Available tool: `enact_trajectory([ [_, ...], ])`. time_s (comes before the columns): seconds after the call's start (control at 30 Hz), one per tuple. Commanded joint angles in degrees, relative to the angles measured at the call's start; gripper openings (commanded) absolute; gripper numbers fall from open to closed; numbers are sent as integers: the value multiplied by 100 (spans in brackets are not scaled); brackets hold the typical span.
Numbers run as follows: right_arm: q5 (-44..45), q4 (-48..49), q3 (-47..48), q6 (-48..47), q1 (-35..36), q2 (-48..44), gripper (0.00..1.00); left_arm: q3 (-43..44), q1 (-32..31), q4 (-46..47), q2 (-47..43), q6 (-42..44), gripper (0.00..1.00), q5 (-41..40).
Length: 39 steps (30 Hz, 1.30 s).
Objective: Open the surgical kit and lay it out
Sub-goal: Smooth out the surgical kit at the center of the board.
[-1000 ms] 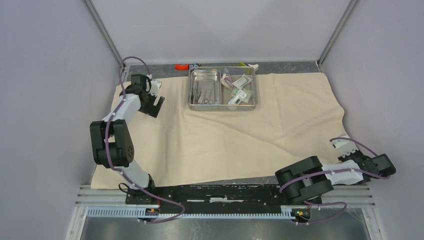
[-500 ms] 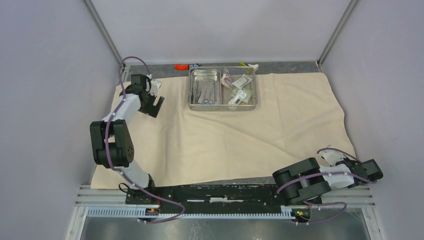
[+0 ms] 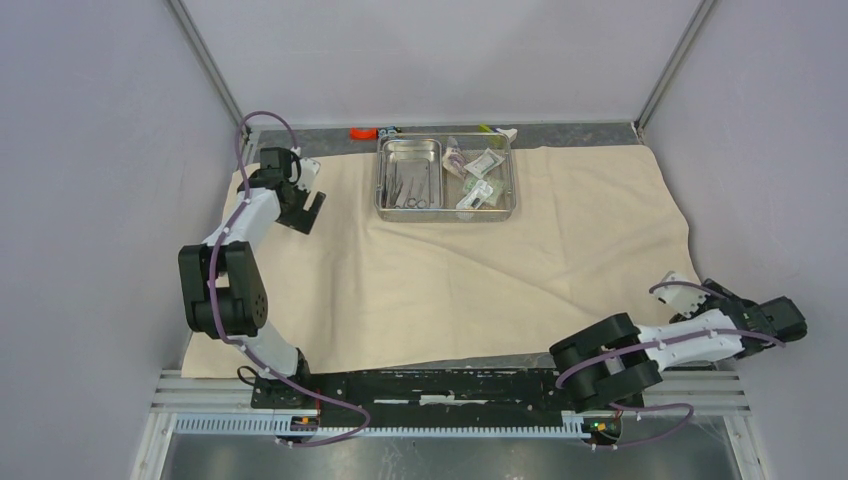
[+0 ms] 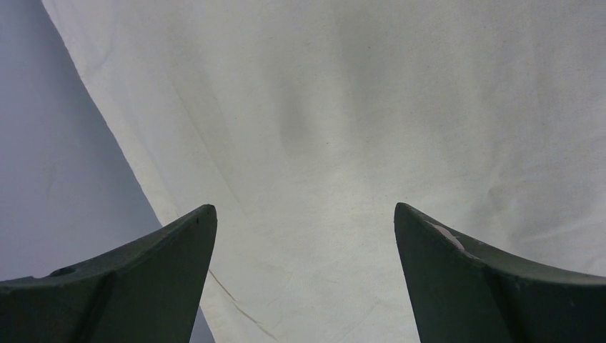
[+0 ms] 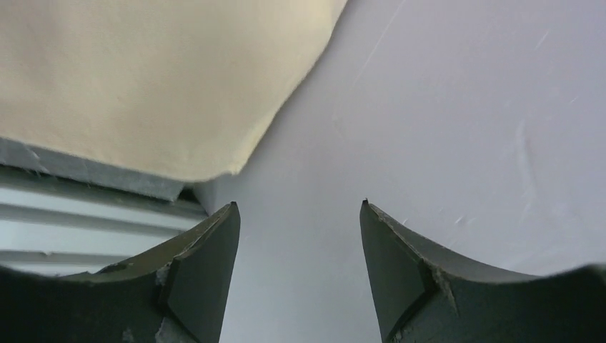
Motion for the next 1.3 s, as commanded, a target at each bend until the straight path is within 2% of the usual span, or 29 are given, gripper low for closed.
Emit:
enact_trajectory([
  [0.0, -1286, -1772, 630, 315, 458, 92, 69, 185, 90, -48, -117, -259, 100, 546],
  [0.1, -1594, -1349, 598, 1776, 1348, 41, 69, 153, 172, -112, -60, -485, 100, 822],
  [0.27, -1017, 963, 41, 4801, 3303, -180, 72, 8, 459, -57, 15, -653, 100, 1117],
  [0.43, -109, 2193, 40, 6136, 4773, 468, 73, -34, 830, -29, 268, -572, 100, 1031],
  [0.6, 478, 2941, 140, 6632, 5537, 1241, 73, -72, 974, 198, 629, -407, 100, 726],
  [0.83, 846, 3237, 445, 6869, 6164, 2254, 73, 142, 1084, 325, 1385, -181, 100, 315],
  [1.03, 1016, 3242, 524, 6871, 6345, 2671, 72, 407, 1342, 353, 1911, 87, 100, 53],
  [1.27, 1062, 3024, 648, 6906, 6395, 2744, 71, 804, 1594, 283, 2468, 301, 98, -80],
])
